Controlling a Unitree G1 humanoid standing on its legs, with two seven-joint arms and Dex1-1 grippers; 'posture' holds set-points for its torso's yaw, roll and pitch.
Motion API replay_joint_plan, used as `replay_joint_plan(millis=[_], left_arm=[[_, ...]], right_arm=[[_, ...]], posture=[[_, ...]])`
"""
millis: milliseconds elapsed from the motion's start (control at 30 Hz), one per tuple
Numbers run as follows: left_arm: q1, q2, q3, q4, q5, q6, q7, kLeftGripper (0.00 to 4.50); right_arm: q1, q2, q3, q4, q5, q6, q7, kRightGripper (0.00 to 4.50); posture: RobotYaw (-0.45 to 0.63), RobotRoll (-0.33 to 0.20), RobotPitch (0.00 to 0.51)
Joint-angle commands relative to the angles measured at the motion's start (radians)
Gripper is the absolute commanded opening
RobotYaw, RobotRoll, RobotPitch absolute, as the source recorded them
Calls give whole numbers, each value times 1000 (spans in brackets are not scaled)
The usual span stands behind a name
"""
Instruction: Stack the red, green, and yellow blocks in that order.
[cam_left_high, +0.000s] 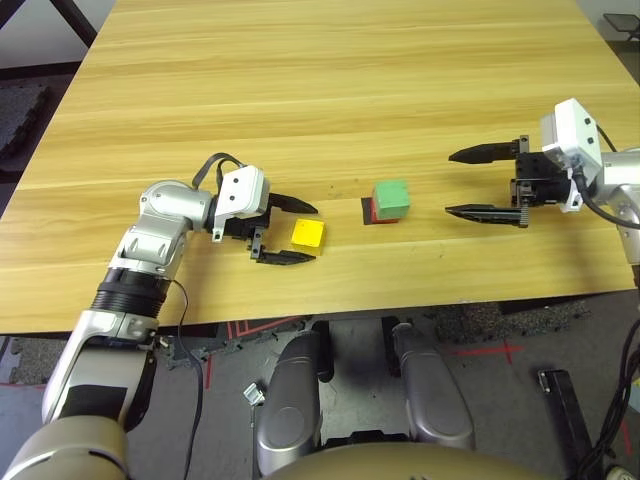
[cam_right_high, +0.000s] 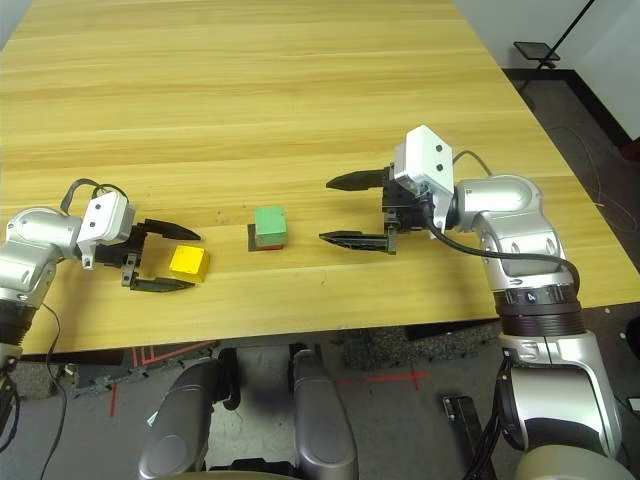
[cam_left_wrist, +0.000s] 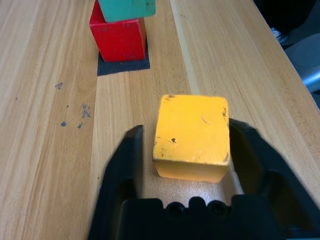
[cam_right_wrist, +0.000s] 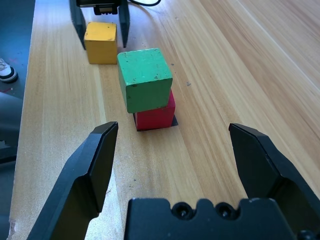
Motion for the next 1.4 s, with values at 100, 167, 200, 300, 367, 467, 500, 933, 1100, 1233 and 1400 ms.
replay_joint_plan(millis=[100,167,200,300,367,467,500,933,1100,1233,1400], left_arm=[[-8,-8,-20,38,22,-22,-12,1951],[-14,-11,-21,47,25,-28,-13,1951],[-19,-12,-21,50,25,-27,-13,1951],[-46,-15,-13,37,19,-5,-2,1951],[-79,-22,-2,-1,1,58,20,1951],[-136,-28,6,-79,-23,194,62,1951],[-148,-25,5,-105,-29,226,67,1951],[-257,-13,4,-346,-108,565,141,1951],[-304,-28,-28,-324,-53,581,207,1951],[-320,-49,-67,-336,-27,587,237,1951],[-303,-70,-107,-348,-14,580,236,1951]], right_arm=[[1,1,10,-2,-11,-19,6,4500],[1,1,10,-2,-11,-22,6,4500],[0,1,11,0,-12,-24,6,4500],[-2,1,11,3,-13,-28,5,4500],[-3,1,10,4,-14,-30,4,4500],[1,3,10,2,-14,-32,0,4500],[3,5,11,2,-15,-34,-1,4500],[2,24,15,31,-31,-64,-12,4500],[-5,28,14,47,-36,-73,-12,4500],[-13,32,13,61,-41,-80,-13,4500],[-6,31,6,51,-40,-76,-17,4500]], posture=[[172,45,248],[170,44,244],[170,44,240],[170,45,237],[170,50,232],[173,57,233],[173,60,234],[179,84,229],[181,90,228],[180,92,229],[171,91,235]])
